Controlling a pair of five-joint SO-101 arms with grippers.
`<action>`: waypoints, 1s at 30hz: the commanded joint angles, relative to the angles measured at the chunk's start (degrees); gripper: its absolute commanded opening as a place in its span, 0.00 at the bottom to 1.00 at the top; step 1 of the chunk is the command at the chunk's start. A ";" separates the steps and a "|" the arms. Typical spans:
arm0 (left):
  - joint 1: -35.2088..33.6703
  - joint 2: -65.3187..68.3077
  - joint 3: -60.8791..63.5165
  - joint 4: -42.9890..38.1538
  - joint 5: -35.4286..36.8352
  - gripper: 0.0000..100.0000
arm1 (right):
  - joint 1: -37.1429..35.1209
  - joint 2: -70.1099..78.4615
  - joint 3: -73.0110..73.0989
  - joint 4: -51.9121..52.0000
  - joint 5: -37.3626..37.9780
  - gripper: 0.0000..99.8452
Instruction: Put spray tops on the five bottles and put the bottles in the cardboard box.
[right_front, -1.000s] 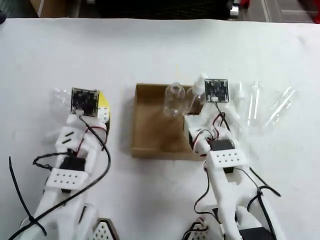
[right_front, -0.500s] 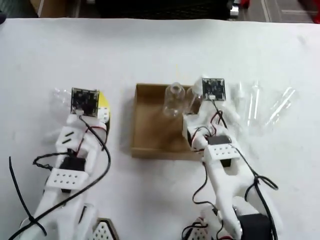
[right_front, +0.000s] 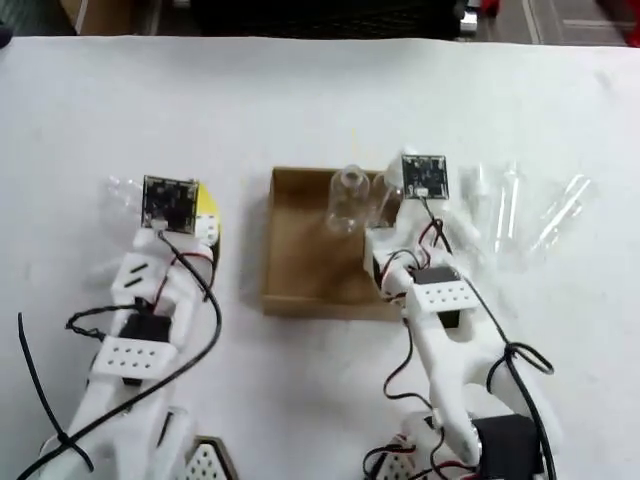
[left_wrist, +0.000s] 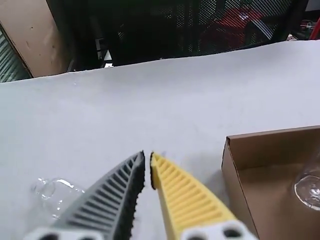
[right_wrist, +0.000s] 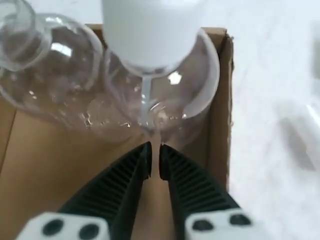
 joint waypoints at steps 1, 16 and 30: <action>0.57 -0.92 -0.44 -1.14 -0.70 0.02 | 0.13 2.51 -4.57 -1.89 -0.44 0.02; 0.57 -0.92 -0.44 -1.05 -0.70 0.02 | 0.13 3.91 -5.19 -3.74 -0.44 0.02; 0.57 -0.92 -0.44 -1.05 -0.70 0.02 | -0.48 -2.33 -3.25 8.04 0.09 0.02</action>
